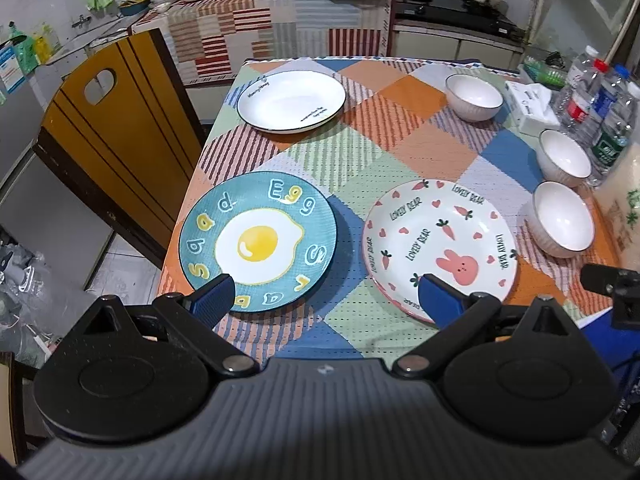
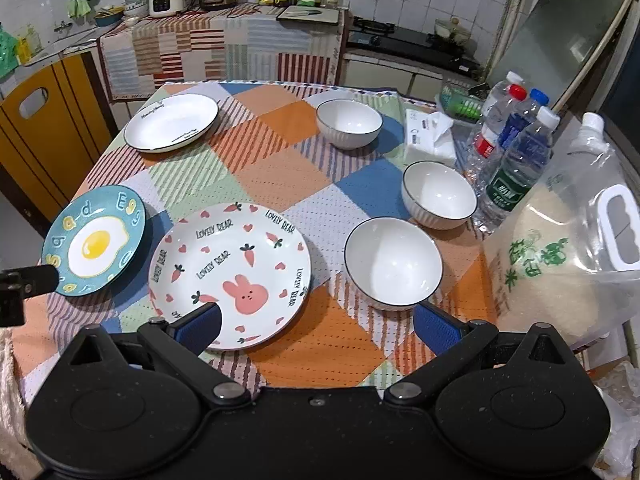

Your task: Organize plates and bowls

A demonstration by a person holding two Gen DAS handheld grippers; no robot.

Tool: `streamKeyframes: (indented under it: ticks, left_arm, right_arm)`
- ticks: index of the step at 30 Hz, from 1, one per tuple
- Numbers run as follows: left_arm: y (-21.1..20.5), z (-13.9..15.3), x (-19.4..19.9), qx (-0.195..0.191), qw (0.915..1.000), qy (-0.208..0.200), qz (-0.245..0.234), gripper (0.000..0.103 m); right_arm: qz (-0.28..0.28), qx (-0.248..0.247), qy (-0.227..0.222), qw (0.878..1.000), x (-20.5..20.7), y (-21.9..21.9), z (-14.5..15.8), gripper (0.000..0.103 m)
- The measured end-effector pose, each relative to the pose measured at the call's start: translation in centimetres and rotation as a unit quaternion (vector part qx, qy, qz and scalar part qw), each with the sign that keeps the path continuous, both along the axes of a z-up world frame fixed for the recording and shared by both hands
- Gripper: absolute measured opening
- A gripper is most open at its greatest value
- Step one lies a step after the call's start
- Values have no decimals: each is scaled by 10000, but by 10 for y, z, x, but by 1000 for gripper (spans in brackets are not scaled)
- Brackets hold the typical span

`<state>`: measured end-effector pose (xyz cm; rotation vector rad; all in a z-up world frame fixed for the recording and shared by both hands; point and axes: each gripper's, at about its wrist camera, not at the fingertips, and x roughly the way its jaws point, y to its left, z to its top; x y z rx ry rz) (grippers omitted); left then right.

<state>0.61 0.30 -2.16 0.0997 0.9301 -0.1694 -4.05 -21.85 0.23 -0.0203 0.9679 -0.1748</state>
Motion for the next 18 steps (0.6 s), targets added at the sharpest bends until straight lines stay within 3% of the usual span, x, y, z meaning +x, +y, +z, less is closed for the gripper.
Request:
streamKeyframes:
  ticks: [6, 11, 14, 18]
  left_arm:
    - [-2, -35, 11, -52, 9998, 12, 182, 99]
    - [-7, -56, 11, -324, 9988, -41, -364, 99]
    - [-16, -61, 11, -317, 9986, -87, -422, 99]
    - [-25, -80, 22, -409, 9982, 137, -424, 99]
  right_arm:
    - [198, 199, -170, 9995, 2, -4, -15, 103]
    - [417, 483, -753, 9951, 3, -16, -37, 103]
    - [832, 541, -1129, 9886, 6, -23, -58, 103]
    - [757, 901, -875, 9892, 26, -42, -91, 103]
